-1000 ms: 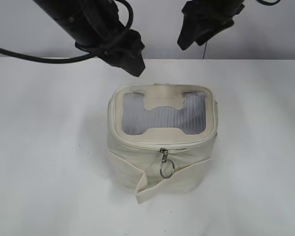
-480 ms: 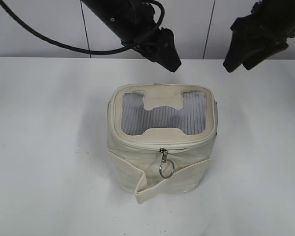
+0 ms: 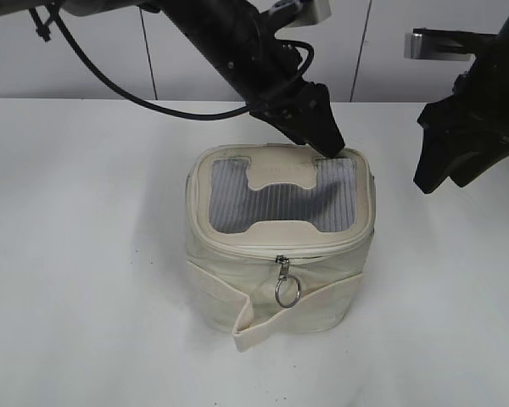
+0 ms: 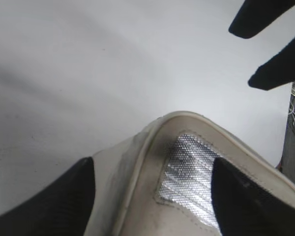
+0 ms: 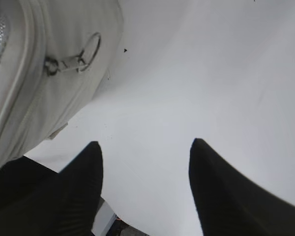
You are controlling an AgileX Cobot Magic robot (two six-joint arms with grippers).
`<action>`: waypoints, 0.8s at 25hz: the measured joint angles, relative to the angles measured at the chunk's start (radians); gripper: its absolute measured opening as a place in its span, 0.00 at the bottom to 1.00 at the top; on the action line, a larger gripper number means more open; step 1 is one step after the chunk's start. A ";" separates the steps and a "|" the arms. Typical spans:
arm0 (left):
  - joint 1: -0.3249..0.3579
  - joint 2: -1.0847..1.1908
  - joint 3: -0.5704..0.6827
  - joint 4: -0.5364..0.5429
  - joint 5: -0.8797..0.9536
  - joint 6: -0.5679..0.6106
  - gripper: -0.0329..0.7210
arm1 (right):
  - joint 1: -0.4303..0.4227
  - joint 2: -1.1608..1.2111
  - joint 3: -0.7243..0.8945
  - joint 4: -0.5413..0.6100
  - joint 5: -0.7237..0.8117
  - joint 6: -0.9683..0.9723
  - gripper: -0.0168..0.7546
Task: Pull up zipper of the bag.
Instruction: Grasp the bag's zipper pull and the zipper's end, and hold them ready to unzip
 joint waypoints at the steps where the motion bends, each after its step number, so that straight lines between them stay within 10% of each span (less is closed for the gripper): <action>1: 0.000 0.007 0.000 -0.005 0.002 0.000 0.78 | 0.000 0.000 0.002 0.000 0.000 0.001 0.59; 11: -0.014 0.069 0.000 -0.055 0.009 0.000 0.74 | 0.000 0.000 0.003 0.008 0.000 0.003 0.59; 16: -0.018 0.069 -0.009 -0.045 0.009 0.000 0.22 | 0.000 -0.001 0.003 0.015 0.000 0.004 0.59; 20: -0.018 0.069 -0.009 -0.042 0.016 0.000 0.12 | 0.000 -0.002 0.018 0.018 -0.001 0.002 0.59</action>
